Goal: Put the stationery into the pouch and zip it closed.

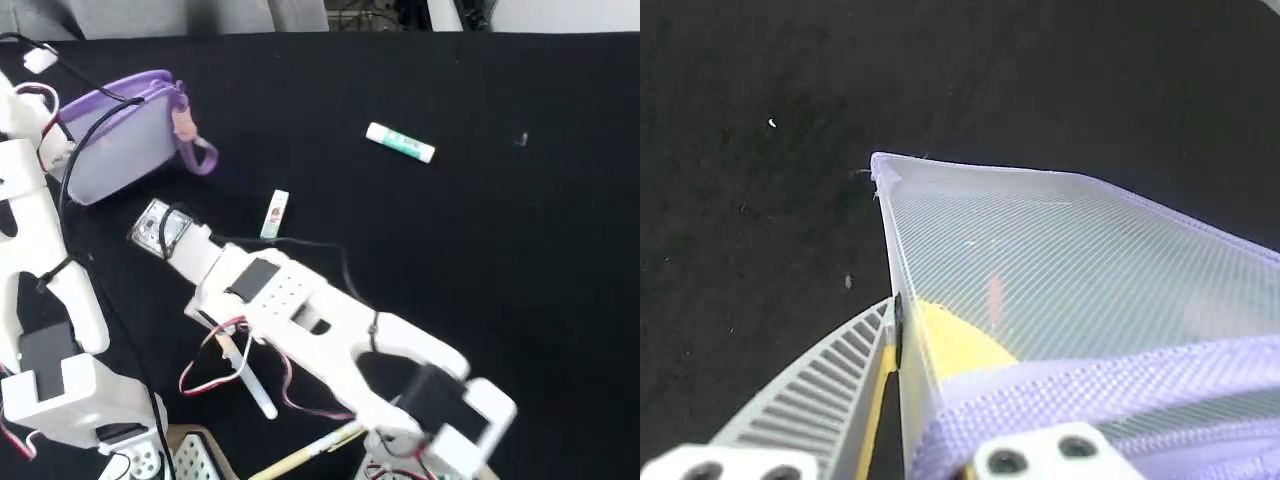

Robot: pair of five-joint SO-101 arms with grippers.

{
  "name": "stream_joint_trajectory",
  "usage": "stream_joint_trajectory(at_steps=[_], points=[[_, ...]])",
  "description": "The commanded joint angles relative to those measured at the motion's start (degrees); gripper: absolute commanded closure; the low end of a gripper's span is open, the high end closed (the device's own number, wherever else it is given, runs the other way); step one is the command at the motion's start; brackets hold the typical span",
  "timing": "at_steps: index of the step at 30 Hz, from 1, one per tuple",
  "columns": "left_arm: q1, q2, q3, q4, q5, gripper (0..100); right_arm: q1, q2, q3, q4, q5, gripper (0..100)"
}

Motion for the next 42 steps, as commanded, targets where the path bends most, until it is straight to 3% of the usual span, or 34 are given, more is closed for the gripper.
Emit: stream_joint_trajectory(at_steps=[1,14,21,23,28,42], points=[[-0.5,-0.8,-3.0,-1.2,1.1,97,-0.7,4.7,-6.1,-1.5,-0.8,70.5],[-0.4,-0.8,-2.8,-1.2,2.5,97,2.3,19.0,-18.7,-1.1,-0.7,70.5],[-0.4,-0.8,-2.7,-1.2,2.5,97,4.1,26.9,-29.3,7.9,-0.8,71.0],[-0.4,-0.8,-2.7,-1.2,2.5,97,4.1,28.4,-31.7,9.8,-0.8,76.0],[-0.4,-0.8,-2.7,-1.2,2.5,97,4.2,29.0,-33.8,11.6,-0.8,99.3],[-0.1,-0.8,-3.1,-1.2,2.6,97,9.8,19.0,-33.5,18.9,-0.8,98.7]])
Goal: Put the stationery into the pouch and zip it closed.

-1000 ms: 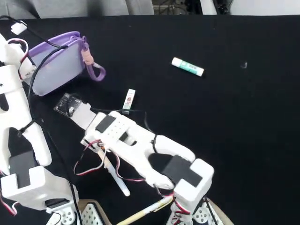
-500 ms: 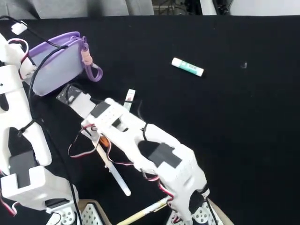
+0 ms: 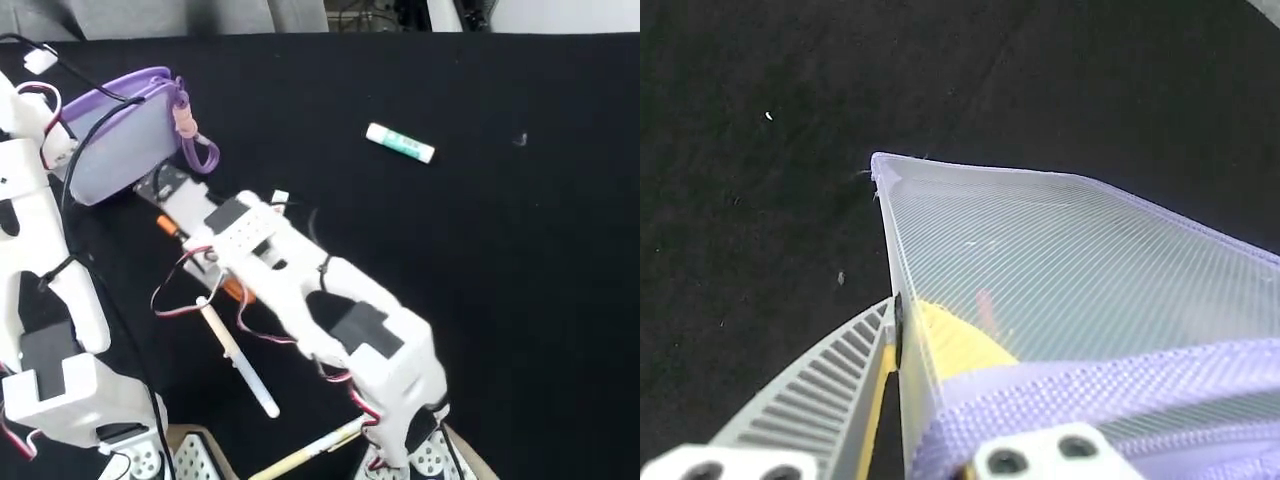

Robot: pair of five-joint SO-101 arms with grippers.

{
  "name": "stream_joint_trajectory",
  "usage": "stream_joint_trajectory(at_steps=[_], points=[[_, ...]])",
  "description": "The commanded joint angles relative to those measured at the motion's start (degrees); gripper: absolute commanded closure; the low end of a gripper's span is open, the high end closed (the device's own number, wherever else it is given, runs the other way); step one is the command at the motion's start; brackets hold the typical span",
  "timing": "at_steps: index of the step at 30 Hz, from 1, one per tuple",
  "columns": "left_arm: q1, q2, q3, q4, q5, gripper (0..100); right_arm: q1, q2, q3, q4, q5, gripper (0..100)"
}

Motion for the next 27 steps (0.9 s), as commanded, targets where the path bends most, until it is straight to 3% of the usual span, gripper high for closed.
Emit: stream_joint_trajectory(at_steps=[1,11,18,27], points=[[-0.3,-0.8,-3.1,-1.2,0.4,97,2.5,-6.3,-2.2,2.7,-0.5,98.7],[-0.2,-0.8,-3.1,-1.2,0.4,97,8.2,-17.1,-1.6,9.8,-0.5,98.7],[0.0,-0.8,-2.6,-1.2,0.4,97,13.3,-29.1,2.9,9.5,-0.5,98.8],[8.2,-1.1,-3.0,-1.2,0.4,97,14.9,-42.5,15.3,-6.6,-0.3,98.8]])
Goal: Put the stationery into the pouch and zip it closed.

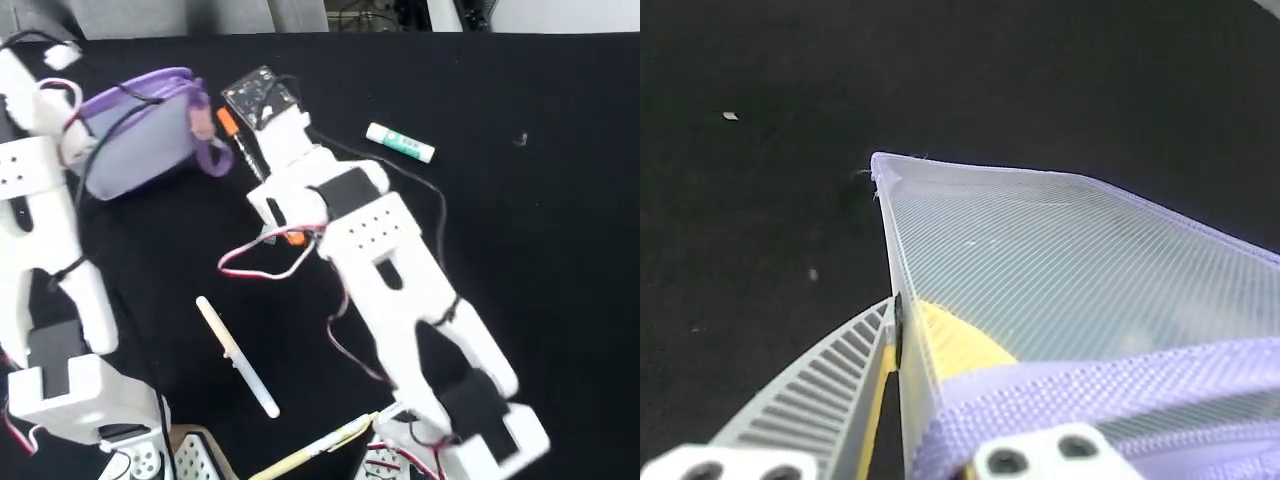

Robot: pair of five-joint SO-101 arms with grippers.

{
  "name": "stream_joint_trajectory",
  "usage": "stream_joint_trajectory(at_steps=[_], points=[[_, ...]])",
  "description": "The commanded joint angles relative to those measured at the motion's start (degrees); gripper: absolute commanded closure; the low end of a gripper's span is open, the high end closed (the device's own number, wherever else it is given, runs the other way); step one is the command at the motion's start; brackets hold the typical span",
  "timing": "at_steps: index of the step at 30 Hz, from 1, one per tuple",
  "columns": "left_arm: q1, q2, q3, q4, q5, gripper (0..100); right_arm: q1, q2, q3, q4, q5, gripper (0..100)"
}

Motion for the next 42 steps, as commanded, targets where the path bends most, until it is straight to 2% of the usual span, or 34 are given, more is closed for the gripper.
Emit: stream_joint_trajectory(at_steps=[1,9,25,29,37,42], points=[[4.2,-1.1,-3.0,-1.2,0.4,97,0.7,-7.2,3.3,-8.1,-0.2,98.8],[4.5,-1.1,-3.0,-1.2,0.2,97,0.7,-16.0,9.3,-18.2,-0.1,98.8],[4.6,-0.8,-2.6,-2.8,0.4,97,0.4,-28.8,10.9,-20.0,-0.5,98.8],[4.6,-0.8,-2.6,-2.5,0.4,97,-2.5,-28.9,13.1,-29.1,-0.5,98.8],[4.7,-0.8,-2.6,-2.6,0.4,97,-7.7,-28.9,26.8,-59.5,-0.5,98.8],[5.9,-0.8,-2.6,-2.9,0.4,97,-7.7,-28.9,31.2,-68.5,-0.5,98.8]])
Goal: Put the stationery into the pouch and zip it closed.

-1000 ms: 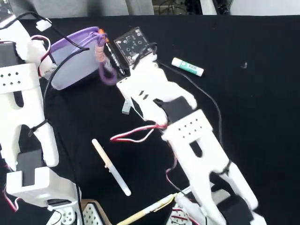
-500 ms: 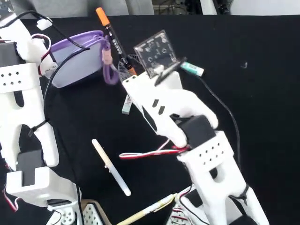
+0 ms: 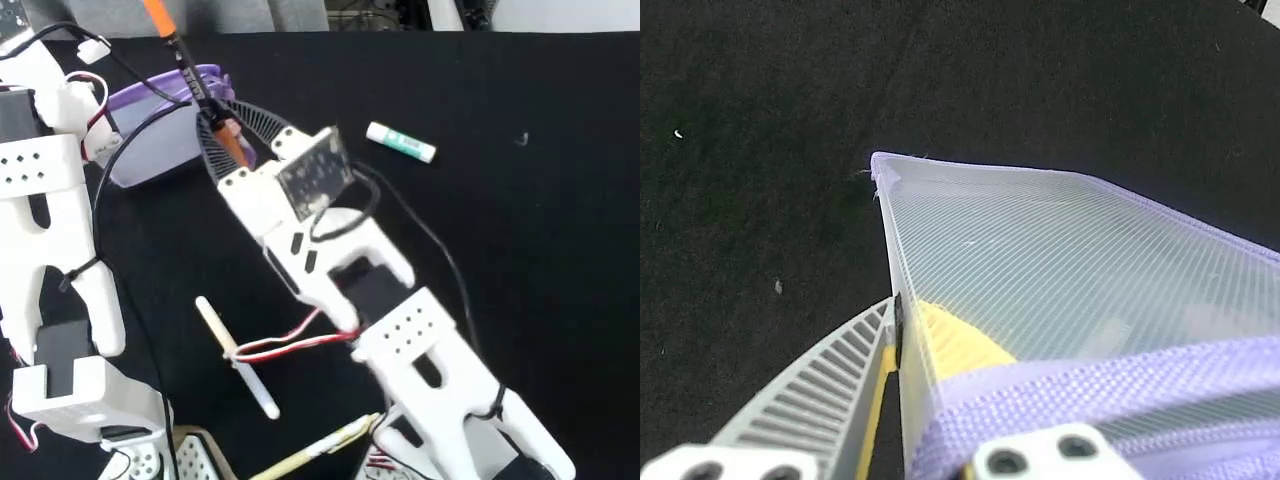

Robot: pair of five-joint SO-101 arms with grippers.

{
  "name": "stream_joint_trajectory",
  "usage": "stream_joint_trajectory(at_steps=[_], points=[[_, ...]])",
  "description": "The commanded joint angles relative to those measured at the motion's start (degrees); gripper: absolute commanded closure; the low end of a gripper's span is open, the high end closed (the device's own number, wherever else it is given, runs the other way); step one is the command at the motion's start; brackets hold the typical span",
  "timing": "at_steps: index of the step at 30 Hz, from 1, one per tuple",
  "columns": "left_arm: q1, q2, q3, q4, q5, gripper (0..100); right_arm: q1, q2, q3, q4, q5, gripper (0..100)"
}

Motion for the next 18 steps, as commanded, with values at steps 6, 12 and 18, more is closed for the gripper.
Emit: stream_joint_trajectory(at_steps=[6,12,18], points=[[7.8,-1.1,-2.7,-2.2,0.4,97,-0.7,-2.7,0.4,-8.8,-0.4,98.8],[9.1,-0.8,-2.6,-2.5,0.4,97,-0.7,-2.8,1.9,-12.2,-0.4,98.8],[9.2,-0.8,-2.6,-2.1,0.4,97,-0.8,-2.2,5.8,-23.6,-0.4,98.8]])
